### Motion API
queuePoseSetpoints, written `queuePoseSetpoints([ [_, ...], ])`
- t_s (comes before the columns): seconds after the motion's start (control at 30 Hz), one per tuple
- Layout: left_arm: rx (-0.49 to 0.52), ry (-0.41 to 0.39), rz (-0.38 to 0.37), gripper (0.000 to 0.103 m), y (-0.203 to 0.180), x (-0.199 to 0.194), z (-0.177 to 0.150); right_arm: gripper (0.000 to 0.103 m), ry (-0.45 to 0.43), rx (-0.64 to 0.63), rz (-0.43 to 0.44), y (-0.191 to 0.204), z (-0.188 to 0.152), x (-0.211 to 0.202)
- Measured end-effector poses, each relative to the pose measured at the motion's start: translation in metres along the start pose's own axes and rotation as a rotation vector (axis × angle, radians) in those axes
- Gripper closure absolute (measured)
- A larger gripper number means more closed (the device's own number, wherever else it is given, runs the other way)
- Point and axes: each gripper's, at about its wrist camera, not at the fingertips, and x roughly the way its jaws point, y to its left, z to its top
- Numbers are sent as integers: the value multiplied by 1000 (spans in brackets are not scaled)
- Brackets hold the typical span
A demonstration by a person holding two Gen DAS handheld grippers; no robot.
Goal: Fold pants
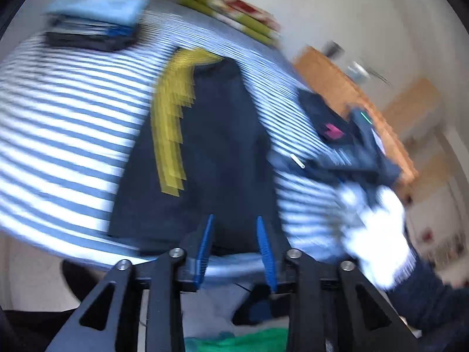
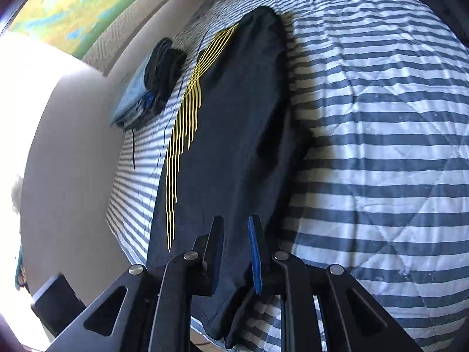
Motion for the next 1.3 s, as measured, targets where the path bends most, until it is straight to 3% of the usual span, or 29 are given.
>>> queuePoseSetpoints([
  [0.07, -60, -8, 77, 66, 33, -4, 9, 87, 39, -53, -52, 14, -12, 8],
  [0.13, -109, 42, 83, 65, 58, 3, 13, 85, 71, -90, -58, 22, -26, 10],
  [0.23, -134, 92, 76, 65, 74, 15, 12, 72, 106, -104, -58, 26, -45, 4],
  [0.3, -144, 100, 56, 65, 81, 19, 10, 71, 127, -83, -38, 21, -54, -2],
  [0.6, -155, 98, 59, 65, 85, 28, 7, 71, 162, -27, -6, 22, -61, 8],
  [0.9, -145, 121, 63, 67, 87, 33, 7, 71, 140, -69, -34, 37, -70, -3],
  [1.0, -140, 124, 59, 67, 84, 36, 8, 71, 148, -124, -102, 51, -73, 0],
  [1.07, -128, 130, 61, 72, 81, 37, 8, 71, 163, -110, -152, 45, -73, 8],
  [1.13, -115, 136, 62, 84, 80, 38, 8, 71, 186, -62, -162, 31, -73, 14],
  [1.3, -80, 140, 67, 98, 73, 39, 8, 71, 209, -5, -77, 19, -74, 19],
])
